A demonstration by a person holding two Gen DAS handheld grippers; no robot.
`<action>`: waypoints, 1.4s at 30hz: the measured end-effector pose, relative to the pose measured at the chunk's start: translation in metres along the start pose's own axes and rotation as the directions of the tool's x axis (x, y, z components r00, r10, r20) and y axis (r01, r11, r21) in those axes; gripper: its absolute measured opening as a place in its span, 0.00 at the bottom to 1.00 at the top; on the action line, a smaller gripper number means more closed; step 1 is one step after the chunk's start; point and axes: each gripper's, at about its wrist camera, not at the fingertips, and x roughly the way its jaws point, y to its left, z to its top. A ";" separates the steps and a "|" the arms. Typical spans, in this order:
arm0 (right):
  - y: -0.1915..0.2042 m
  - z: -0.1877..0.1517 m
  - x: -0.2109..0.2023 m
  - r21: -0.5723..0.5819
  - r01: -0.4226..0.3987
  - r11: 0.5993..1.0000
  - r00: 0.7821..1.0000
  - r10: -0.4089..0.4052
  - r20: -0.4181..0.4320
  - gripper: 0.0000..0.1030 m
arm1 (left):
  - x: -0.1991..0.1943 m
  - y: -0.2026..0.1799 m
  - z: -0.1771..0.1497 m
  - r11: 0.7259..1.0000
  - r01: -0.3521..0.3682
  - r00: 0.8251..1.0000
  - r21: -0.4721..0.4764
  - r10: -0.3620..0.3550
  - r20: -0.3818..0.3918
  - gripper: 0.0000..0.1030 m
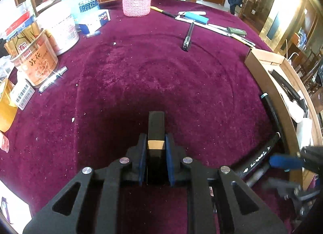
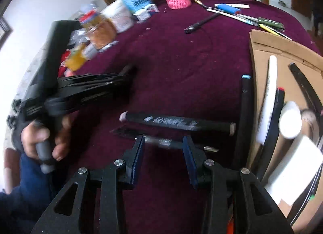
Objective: Organize rigid objects
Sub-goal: 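Grasp the gold-banded black marker on the table with the left tool, then grasp the clear ballpoint pen on the table with the right tool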
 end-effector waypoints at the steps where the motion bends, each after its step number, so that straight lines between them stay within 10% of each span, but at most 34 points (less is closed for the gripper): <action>1: -0.002 0.005 0.002 0.003 -0.001 1.000 1.000 0.001 -0.004 0.33 | 0.000 0.000 0.001 1.000 0.000 1.000 -0.001 0.000 -0.001 0.15; 14: 0.044 -0.041 0.007 -0.180 -0.102 0.978 0.983 0.071 -0.168 0.55 | 0.001 0.000 0.002 1.000 0.005 1.000 -0.007 -0.005 -0.003 0.15; 22: 0.047 -0.022 -0.013 -0.277 0.034 0.960 0.999 -0.042 -0.024 0.49 | 0.001 0.001 0.002 1.000 0.007 1.000 -0.008 -0.007 -0.002 0.15; 26: 0.011 -0.018 0.013 -0.107 -0.045 0.993 0.996 0.036 -0.087 0.47 | 0.001 0.002 0.002 1.000 0.013 1.000 -0.012 -0.013 -0.003 0.15; 33: 0.034 -0.047 0.001 -0.132 -0.201 0.971 0.974 0.184 -0.132 0.54 | 0.001 0.001 0.003 1.000 0.010 1.000 -0.012 -0.010 -0.002 0.15; 42: 0.090 -0.072 0.007 -0.459 -0.068 0.886 0.985 -0.014 -0.173 0.54 | 0.001 0.000 0.003 1.000 0.011 1.000 -0.013 -0.011 -0.001 0.15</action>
